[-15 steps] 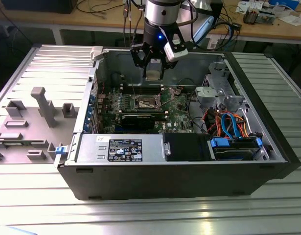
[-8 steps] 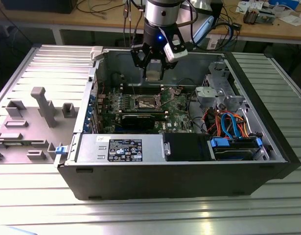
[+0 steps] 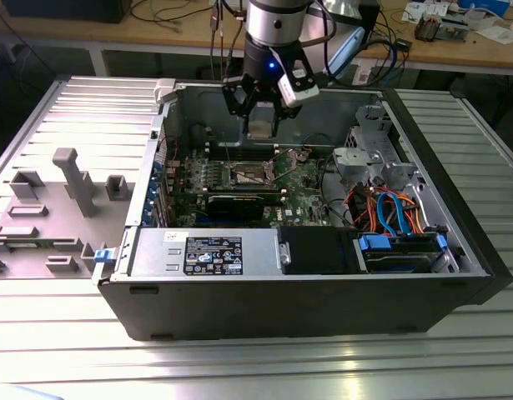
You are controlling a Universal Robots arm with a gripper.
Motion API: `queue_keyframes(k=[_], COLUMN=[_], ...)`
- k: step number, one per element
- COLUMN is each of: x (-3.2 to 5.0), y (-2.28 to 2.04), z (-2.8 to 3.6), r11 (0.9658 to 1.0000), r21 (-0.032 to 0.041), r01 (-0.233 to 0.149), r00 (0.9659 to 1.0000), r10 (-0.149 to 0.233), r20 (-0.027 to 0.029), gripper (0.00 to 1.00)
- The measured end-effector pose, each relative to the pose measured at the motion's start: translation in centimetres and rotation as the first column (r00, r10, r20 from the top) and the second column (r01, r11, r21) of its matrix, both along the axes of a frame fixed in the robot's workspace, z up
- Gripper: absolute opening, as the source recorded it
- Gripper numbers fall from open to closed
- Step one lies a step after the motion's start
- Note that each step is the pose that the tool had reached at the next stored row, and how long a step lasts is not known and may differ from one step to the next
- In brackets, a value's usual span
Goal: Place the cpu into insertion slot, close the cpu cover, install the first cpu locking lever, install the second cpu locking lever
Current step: 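Place the cpu into insertion slot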
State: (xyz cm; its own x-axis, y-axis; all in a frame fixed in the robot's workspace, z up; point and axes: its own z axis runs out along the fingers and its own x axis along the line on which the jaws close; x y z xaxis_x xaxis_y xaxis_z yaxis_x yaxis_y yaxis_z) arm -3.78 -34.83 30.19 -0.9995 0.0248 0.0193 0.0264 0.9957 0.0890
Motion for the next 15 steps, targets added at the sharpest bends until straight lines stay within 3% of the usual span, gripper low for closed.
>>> queue_keyframes(k=[15], x=[-0.2], y=[-0.01], z=[-0.6], r11=[1.0], r21=[0.0], r01=[0.0], r00=[1.0], r10=[0.0], r20=[0.0], gripper=[0.55])
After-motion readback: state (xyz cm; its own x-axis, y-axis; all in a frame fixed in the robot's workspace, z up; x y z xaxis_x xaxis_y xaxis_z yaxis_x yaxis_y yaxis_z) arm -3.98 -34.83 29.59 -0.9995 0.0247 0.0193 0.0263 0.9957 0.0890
